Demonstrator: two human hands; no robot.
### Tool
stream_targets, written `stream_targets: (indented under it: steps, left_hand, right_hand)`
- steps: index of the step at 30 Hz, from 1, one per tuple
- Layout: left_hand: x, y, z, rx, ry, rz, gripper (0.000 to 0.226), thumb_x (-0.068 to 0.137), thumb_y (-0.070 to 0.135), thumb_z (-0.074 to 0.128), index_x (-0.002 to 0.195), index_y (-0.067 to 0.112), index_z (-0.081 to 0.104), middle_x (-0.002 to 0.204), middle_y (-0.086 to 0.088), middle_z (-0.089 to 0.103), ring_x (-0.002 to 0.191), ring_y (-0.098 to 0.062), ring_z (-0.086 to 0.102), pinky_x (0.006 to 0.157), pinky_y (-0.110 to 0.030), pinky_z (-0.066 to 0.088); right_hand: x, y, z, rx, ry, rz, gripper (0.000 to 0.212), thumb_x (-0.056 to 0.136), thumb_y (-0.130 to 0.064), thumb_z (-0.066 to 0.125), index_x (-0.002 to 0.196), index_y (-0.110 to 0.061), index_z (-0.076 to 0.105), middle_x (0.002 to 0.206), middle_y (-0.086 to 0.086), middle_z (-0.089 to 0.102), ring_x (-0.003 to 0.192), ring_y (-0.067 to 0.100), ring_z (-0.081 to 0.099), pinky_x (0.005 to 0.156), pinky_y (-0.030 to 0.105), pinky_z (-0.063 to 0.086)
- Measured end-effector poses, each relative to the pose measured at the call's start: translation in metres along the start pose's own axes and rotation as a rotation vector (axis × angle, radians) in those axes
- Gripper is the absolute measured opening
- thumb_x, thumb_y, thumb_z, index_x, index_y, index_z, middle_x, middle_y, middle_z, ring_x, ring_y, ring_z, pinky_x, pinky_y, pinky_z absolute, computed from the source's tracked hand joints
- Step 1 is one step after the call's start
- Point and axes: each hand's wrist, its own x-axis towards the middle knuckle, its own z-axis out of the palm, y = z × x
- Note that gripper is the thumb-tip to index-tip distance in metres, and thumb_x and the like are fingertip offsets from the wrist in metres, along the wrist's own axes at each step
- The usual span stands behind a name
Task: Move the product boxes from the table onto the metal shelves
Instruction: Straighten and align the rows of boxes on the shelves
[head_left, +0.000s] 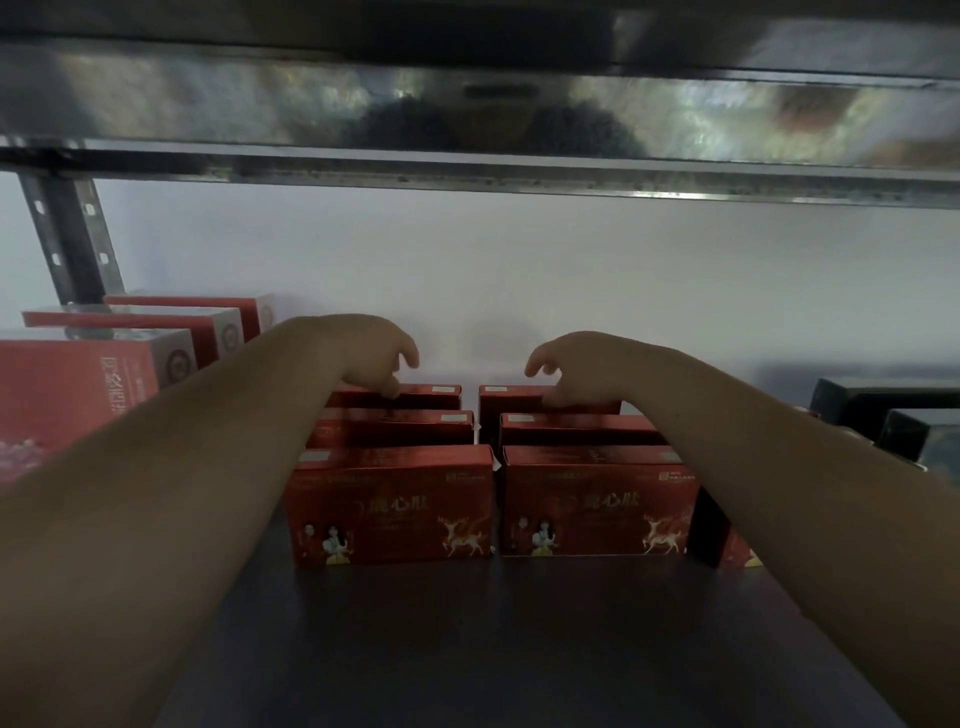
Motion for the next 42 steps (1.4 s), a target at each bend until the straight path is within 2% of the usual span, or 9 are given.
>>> stream_targets:
  steps: [4,9,12,15,17,24,31,37,42]
  left_hand:
    - [-0.012,0.015,-0.018,-0.093,0.096,0.084,0.025,0.09,0.039,0.068,0.113,0.034,0.065,0.108,0.011,0.065,0.096,-0.012,0.061,0.088,-0.035,0.051]
    - [-0.026,0.028,-0.017,-0.149,-0.12,0.107,0.036,0.078,0.055,0.076,0.109,0.04,0.067,0.105,0.016,0.066,0.09,-0.012,0.066,0.086,-0.038,0.057]
    - [-0.032,0.031,-0.01,-0.134,-0.188,0.096,0.043,0.078,0.04,0.082,0.116,0.035,0.064,0.112,0.014,0.064,0.087,-0.003,0.061,0.078,-0.032,0.057]
    - [-0.035,0.028,-0.004,-0.063,-0.127,0.083,0.038,0.082,0.028,0.08,0.117,0.03,0.064,0.111,0.014,0.063,0.077,0.001,0.058,0.061,-0.023,0.045]
    - [-0.036,0.024,-0.002,-0.063,-0.104,0.068,0.035,0.083,0.027,0.079,0.114,0.029,0.065,0.108,0.014,0.063,0.073,0.0,0.058,0.059,-0.023,0.041]
    - [-0.036,0.018,0.004,-0.059,-0.055,0.074,0.035,0.083,0.029,0.078,0.116,0.029,0.065,0.108,0.013,0.064,0.078,-0.009,0.063,0.066,-0.026,0.046]
    - [-0.034,0.016,0.008,-0.048,-0.026,0.085,0.037,0.084,0.03,0.077,0.119,0.029,0.064,0.109,0.013,0.062,0.097,-0.016,0.062,0.087,-0.036,0.053]
    - [-0.033,0.014,0.011,-0.044,-0.003,0.094,0.037,0.085,0.031,0.076,0.12,0.029,0.064,0.112,0.012,0.063,0.099,-0.015,0.061,0.088,-0.039,0.053]
    - [-0.032,0.013,0.013,-0.045,0.01,0.096,0.038,0.085,0.03,0.076,0.121,0.029,0.064,0.111,0.013,0.063,0.096,-0.012,0.06,0.081,-0.031,0.05]
  right_hand:
    - [-0.025,-0.009,-0.014,0.131,0.042,-0.106,0.028,0.094,-0.039,0.065,0.121,-0.032,0.067,0.113,-0.014,0.065,0.105,0.007,0.059,0.082,0.024,0.044]
    - [-0.045,-0.014,-0.018,0.113,-0.137,-0.105,0.039,0.085,-0.05,0.074,0.12,-0.036,0.067,0.109,-0.019,0.067,0.1,0.006,0.063,0.091,0.03,0.051]
    - [-0.047,-0.014,-0.012,0.023,-0.142,-0.112,0.042,0.085,-0.04,0.076,0.125,-0.034,0.065,0.114,-0.013,0.063,0.103,0.014,0.062,0.093,0.036,0.052]
    - [-0.046,-0.016,-0.009,0.002,-0.091,-0.118,0.041,0.087,-0.035,0.076,0.127,-0.032,0.064,0.115,-0.009,0.061,0.104,0.014,0.058,0.088,0.032,0.049]
    - [-0.042,-0.018,-0.006,-0.01,-0.071,-0.118,0.042,0.087,-0.036,0.075,0.128,-0.032,0.064,0.117,-0.007,0.06,0.106,0.015,0.057,0.088,0.032,0.048]
    - [-0.033,-0.023,0.004,0.004,-0.025,-0.112,0.042,0.088,-0.034,0.074,0.129,-0.034,0.064,0.119,-0.008,0.06,0.108,0.017,0.057,0.09,0.034,0.049]
    - [-0.031,-0.024,0.007,0.019,-0.006,-0.1,0.041,0.088,-0.033,0.073,0.128,-0.034,0.064,0.119,-0.009,0.062,0.105,0.016,0.057,0.089,0.034,0.049]
    - [-0.034,-0.024,0.008,0.02,0.01,-0.104,0.039,0.089,-0.031,0.071,0.128,-0.032,0.064,0.12,-0.006,0.062,0.101,0.015,0.056,0.091,0.034,0.049]
    - [-0.036,-0.024,0.009,0.014,0.01,-0.104,0.04,0.089,-0.032,0.071,0.128,-0.033,0.064,0.12,-0.006,0.063,0.099,0.014,0.056,0.087,0.032,0.048]
